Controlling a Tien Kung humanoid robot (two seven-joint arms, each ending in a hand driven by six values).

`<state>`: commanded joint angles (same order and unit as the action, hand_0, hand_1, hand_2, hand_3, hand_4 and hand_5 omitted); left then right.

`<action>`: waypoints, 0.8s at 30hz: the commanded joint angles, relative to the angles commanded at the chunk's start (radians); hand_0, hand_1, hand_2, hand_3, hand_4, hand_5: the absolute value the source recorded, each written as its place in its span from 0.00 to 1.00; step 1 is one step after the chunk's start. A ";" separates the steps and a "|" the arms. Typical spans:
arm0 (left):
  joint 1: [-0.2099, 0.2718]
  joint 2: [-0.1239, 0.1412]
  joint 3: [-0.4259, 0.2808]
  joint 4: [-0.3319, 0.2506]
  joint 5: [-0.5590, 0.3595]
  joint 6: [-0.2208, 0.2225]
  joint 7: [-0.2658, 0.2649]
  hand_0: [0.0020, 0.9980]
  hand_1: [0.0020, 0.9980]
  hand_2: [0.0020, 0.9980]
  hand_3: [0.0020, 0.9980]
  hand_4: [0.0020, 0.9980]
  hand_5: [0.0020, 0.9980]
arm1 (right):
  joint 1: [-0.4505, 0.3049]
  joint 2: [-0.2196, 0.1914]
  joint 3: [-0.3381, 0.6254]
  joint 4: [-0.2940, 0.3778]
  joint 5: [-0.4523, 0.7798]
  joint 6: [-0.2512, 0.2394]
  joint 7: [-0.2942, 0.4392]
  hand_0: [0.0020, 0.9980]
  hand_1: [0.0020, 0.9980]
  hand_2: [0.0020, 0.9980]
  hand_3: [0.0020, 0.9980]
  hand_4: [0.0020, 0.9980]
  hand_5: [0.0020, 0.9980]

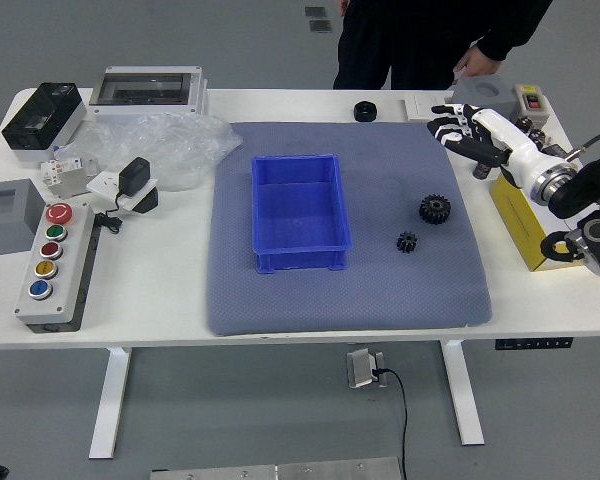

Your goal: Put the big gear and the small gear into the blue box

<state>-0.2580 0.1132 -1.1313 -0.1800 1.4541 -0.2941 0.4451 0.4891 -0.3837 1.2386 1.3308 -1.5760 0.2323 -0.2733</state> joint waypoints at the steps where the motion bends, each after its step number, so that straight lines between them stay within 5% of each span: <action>1: 0.000 0.000 0.001 0.000 0.000 0.001 0.000 0.88 0.86 0.86 0.88 0.78 0.48 | 0.003 -0.001 -0.009 0.001 -0.024 0.003 -0.005 0.90 0.83 0.90 0.90 0.64 0.32; 2: 0.000 0.000 0.001 0.000 0.000 0.002 0.000 0.88 0.86 0.86 0.88 0.78 0.49 | 0.006 -0.001 -0.015 0.002 -0.042 0.005 -0.008 0.91 0.84 0.94 0.93 0.66 0.26; 16: 0.000 -0.001 0.020 0.000 -0.014 0.006 -0.009 0.88 0.86 0.86 0.88 0.78 0.50 | 0.058 0.013 -0.172 -0.018 -0.561 0.047 -0.041 0.92 0.85 0.95 0.96 0.67 0.21; 24: 0.000 -0.001 0.023 0.000 -0.017 0.005 -0.012 0.88 0.86 0.86 0.88 0.78 0.50 | 0.101 0.028 -0.257 -0.091 -0.693 0.059 -0.037 0.88 0.82 0.94 0.95 0.68 0.20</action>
<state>-0.2583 0.1118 -1.1080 -0.1800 1.4374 -0.2894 0.4332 0.5904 -0.3555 0.9820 1.2400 -2.2689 0.2916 -0.3099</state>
